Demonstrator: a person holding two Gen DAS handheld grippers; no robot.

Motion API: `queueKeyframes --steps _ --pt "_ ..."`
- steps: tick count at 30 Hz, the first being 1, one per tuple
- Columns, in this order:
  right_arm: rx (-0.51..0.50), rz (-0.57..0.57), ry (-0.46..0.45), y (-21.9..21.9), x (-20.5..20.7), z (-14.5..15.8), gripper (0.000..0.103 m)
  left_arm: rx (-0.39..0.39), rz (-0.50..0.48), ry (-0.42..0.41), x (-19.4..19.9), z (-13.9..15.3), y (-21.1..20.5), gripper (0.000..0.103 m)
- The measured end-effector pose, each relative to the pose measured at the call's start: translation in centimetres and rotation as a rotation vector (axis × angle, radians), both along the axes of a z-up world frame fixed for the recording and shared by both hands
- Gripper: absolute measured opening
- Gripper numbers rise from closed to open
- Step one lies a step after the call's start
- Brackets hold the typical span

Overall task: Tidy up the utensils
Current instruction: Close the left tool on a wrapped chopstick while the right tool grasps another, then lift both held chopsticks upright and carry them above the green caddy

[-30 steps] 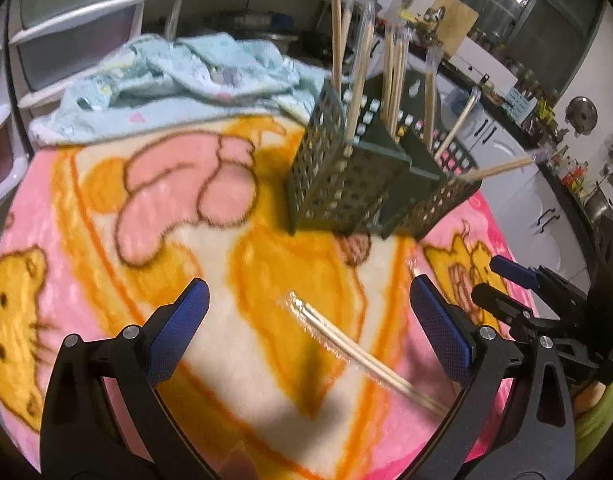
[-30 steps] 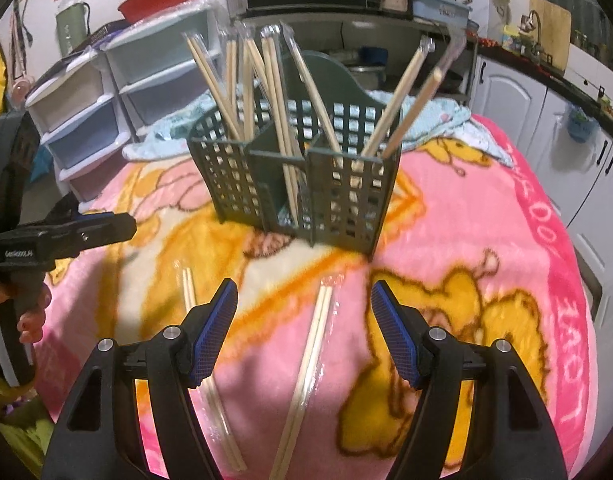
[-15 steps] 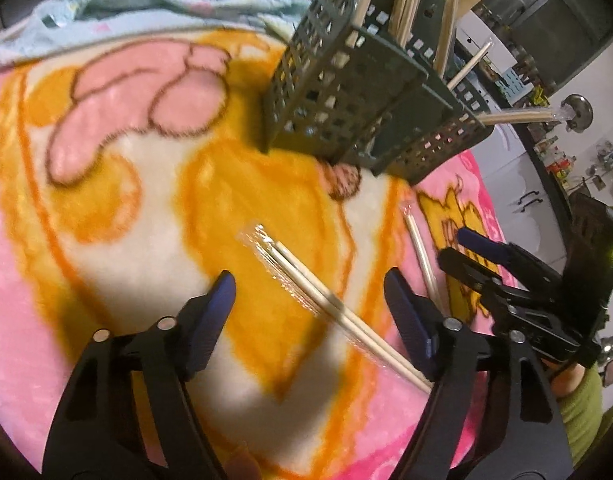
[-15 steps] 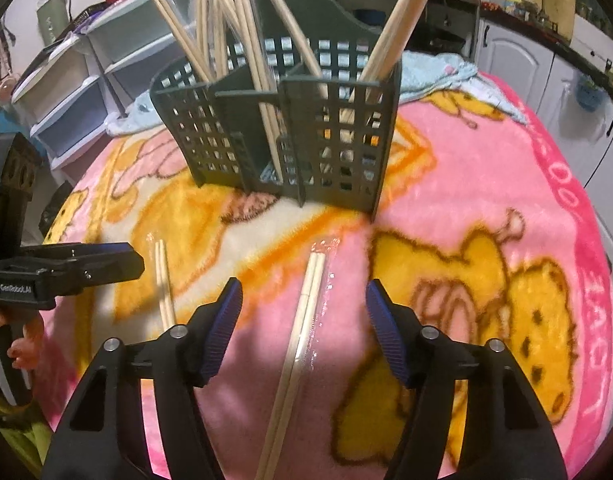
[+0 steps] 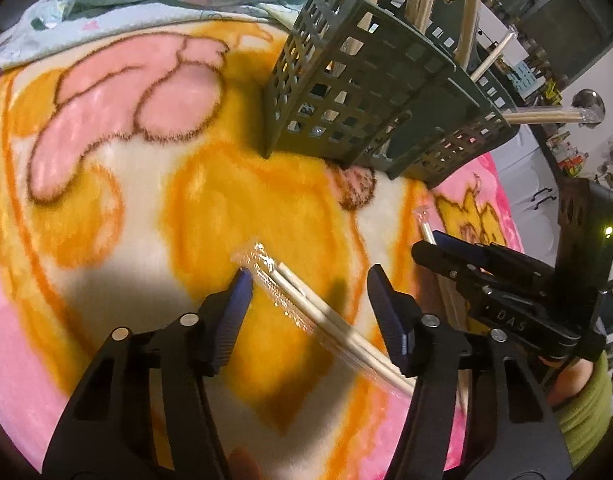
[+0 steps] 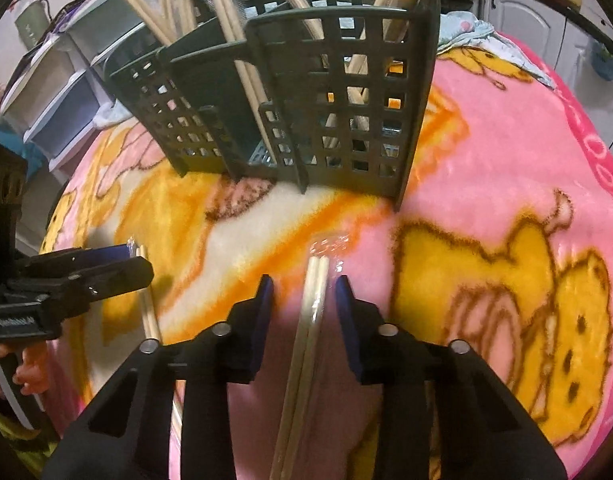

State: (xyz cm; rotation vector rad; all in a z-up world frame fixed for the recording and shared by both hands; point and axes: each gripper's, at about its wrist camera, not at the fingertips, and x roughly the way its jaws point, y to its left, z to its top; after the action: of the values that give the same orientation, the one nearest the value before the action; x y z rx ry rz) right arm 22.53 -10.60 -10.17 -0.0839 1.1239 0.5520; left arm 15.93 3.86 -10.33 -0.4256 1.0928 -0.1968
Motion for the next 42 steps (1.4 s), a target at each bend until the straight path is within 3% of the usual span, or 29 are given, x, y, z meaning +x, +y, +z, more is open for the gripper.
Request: queueKeyframes --steps 1,6,15,21,35,42 --pt "0.004 -0.005 0.005 -0.1 0.2 0.0 0.024 0.014 0.000 -0.001 0.2 0.0 -0.1 0.047" --pt "0.024 -0.018 0.014 -0.5 0.5 0.0 0.012 0.083 0.017 -0.011 0.9 0.0 0.2 0.018" --pt "0.048 -0.019 -0.004 -0.3 -0.2 0.5 0.006 0.034 0.015 -0.020 0.5 -0.2 1.8 0.006" --pt "0.066 0.006 -0.041 0.1 -1.3 2.1 0.006 -0.006 0.013 -0.068 -0.6 1.4 1.9 0.004" --pt "0.134 0.056 -0.232 0.5 -4.2 9.8 0.006 -0.025 -0.047 -0.293 -2.1 10.0 -0.5 0.002" --pt "0.164 0.071 -0.319 0.3 -5.1 12.7 0.006 -0.017 -0.078 -0.372 -1.9 13.0 -1.5 0.002"
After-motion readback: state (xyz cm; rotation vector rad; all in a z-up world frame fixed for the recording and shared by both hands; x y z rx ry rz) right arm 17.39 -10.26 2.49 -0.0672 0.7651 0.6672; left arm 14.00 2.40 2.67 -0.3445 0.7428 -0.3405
